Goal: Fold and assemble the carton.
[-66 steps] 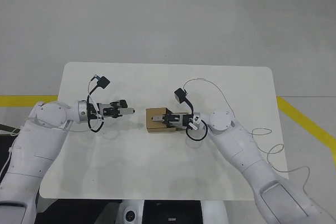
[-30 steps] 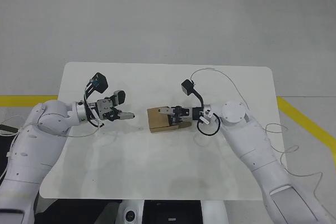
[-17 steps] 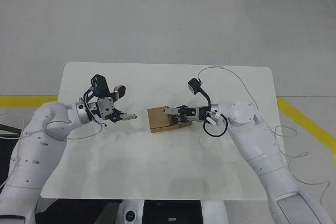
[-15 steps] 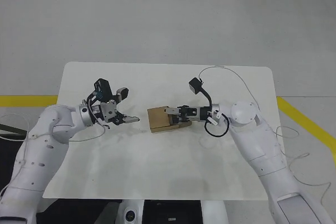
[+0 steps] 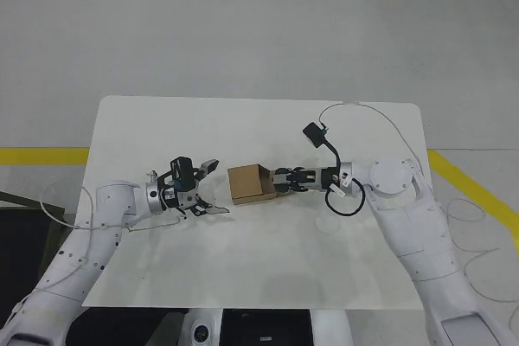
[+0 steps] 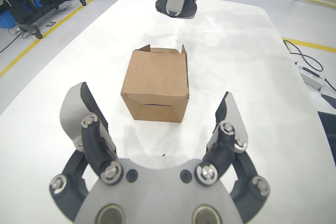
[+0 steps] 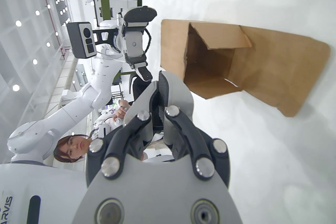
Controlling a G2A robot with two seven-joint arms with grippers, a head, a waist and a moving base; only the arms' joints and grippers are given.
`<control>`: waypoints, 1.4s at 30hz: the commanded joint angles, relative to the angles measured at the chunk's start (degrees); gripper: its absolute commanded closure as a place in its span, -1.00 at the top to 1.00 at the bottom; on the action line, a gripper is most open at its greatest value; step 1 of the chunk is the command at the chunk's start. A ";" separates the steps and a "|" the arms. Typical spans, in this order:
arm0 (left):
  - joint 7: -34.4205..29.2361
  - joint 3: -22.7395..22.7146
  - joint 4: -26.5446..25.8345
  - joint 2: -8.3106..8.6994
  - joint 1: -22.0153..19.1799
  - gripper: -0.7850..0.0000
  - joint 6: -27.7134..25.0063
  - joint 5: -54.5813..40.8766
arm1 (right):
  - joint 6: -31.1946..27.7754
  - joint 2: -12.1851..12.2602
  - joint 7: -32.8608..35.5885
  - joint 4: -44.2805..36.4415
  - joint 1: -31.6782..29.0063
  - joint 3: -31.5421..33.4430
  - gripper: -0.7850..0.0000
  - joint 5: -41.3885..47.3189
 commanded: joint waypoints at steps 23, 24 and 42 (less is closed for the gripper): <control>-10.98 7.93 5.88 -3.78 -6.74 1.00 3.16 -9.42 | 0.55 0.69 -2.95 6.22 -0.88 -4.07 -1.00 -0.95; -11.41 8.16 5.99 -3.91 -6.93 1.00 3.15 -9.71 | 0.18 0.58 -3.21 6.74 -0.54 -4.50 -1.00 -0.63; -13.61 9.45 6.08 -4.81 -8.15 1.00 1.64 -10.79 | -5.05 -1.61 -6.08 14.46 4.91 -11.75 -1.00 3.76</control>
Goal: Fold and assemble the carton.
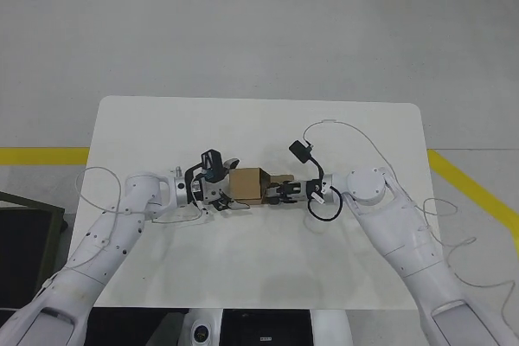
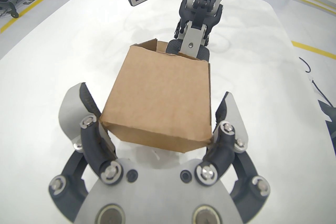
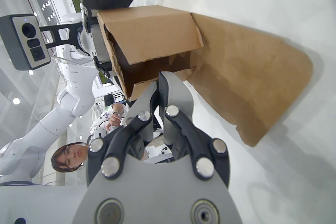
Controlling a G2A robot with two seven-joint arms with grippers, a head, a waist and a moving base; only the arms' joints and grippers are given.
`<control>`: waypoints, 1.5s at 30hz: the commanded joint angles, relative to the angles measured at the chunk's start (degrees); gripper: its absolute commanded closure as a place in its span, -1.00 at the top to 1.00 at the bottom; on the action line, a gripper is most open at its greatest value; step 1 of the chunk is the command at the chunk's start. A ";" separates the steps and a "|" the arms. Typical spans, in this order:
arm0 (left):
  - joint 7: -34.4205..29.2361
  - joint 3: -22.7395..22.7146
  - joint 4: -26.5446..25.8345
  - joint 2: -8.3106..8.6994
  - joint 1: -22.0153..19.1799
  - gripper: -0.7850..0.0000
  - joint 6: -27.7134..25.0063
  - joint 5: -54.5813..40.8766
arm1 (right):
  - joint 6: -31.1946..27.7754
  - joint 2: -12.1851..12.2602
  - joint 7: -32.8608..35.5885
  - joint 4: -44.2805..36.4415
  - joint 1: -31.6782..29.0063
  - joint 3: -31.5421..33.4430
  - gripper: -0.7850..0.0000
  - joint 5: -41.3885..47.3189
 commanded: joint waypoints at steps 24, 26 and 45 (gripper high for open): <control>-2.32 -0.22 0.03 -0.33 0.53 1.00 -1.77 -1.18 | -2.43 -1.04 -0.23 1.22 2.73 -3.07 -1.00 1.28; -2.47 -0.25 0.06 -0.35 0.57 1.00 -1.84 -1.23 | -1.56 -0.46 0.40 -0.51 2.09 -1.85 -1.00 0.48; -3.88 -0.45 0.40 -0.62 0.38 1.00 -2.81 -2.11 | -0.62 2.37 -1.63 -2.83 -1.65 4.15 -1.00 -4.57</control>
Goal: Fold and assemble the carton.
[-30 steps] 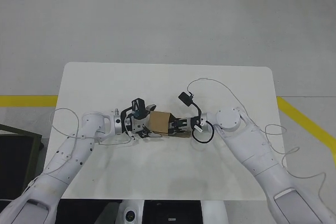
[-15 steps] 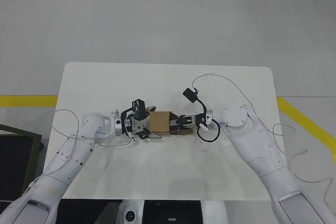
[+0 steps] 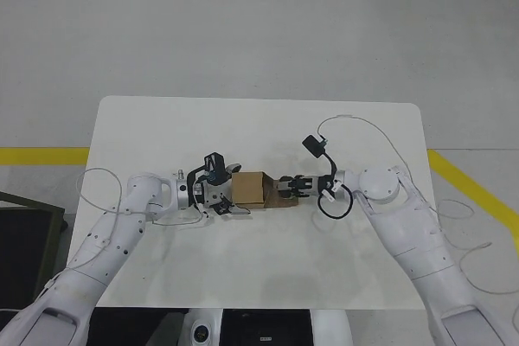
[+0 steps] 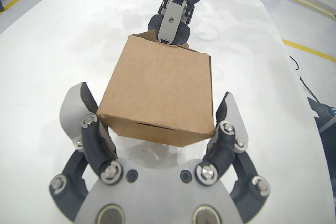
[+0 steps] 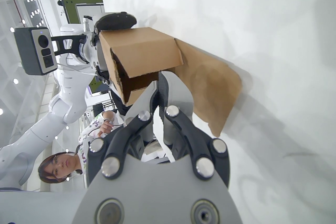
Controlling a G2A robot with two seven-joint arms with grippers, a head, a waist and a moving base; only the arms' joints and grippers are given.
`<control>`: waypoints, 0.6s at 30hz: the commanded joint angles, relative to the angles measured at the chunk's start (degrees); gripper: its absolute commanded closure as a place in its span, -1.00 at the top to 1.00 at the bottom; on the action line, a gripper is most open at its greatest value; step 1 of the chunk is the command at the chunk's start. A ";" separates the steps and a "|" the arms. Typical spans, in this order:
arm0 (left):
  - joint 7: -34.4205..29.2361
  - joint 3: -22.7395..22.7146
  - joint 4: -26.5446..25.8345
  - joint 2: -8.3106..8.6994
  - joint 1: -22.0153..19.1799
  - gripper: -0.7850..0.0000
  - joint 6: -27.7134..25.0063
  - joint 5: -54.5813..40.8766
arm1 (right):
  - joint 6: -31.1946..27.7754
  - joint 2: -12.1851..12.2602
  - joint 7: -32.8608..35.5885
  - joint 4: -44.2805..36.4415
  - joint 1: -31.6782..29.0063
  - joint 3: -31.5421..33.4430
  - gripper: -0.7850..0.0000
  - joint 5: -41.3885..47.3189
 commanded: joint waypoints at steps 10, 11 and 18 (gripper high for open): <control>-0.47 -0.14 0.08 -0.09 -0.09 1.00 -0.63 -0.23 | -4.97 -1.64 0.34 5.61 3.52 -4.75 -1.00 3.78; -0.53 -0.07 0.05 -0.09 -0.08 1.00 -0.63 -0.19 | -5.21 -1.84 0.62 6.08 3.89 -5.27 -1.00 4.28; -0.46 0.19 0.04 -0.01 -0.13 1.00 -0.63 -0.19 | -6.22 -2.93 1.27 8.55 5.72 -7.98 -1.00 6.32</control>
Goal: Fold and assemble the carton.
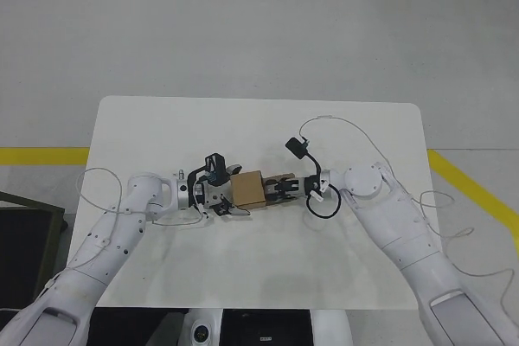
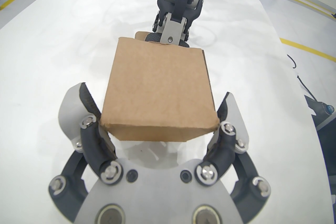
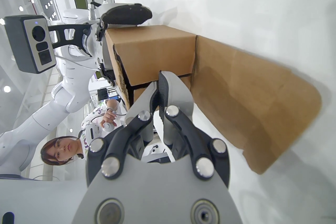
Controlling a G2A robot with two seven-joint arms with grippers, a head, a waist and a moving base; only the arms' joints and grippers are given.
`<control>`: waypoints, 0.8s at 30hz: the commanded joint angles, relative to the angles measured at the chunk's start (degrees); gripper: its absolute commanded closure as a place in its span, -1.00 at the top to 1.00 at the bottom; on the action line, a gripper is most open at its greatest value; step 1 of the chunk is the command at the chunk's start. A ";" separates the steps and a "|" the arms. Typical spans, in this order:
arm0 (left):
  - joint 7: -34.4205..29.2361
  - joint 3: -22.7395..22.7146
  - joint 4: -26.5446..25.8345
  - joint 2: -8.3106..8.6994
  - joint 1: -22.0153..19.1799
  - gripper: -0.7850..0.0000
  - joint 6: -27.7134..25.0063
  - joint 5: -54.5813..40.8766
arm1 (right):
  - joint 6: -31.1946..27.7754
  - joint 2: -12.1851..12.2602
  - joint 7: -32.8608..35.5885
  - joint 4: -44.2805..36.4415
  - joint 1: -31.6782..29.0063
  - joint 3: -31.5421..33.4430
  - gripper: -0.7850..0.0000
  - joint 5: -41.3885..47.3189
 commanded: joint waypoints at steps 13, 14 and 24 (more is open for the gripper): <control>0.31 -0.13 -0.19 0.00 0.02 1.00 0.05 -0.08 | -1.43 -1.28 -0.44 2.53 1.50 -2.85 -1.00 1.68; 0.29 -0.15 -0.20 0.00 0.03 1.00 0.01 -0.06 | -1.43 -1.32 -0.40 2.65 1.51 -2.90 -1.00 1.82; -0.04 -0.38 -0.06 -0.04 0.31 1.00 0.00 -0.52 | 0.85 0.19 0.67 -0.12 0.93 0.71 -0.88 0.34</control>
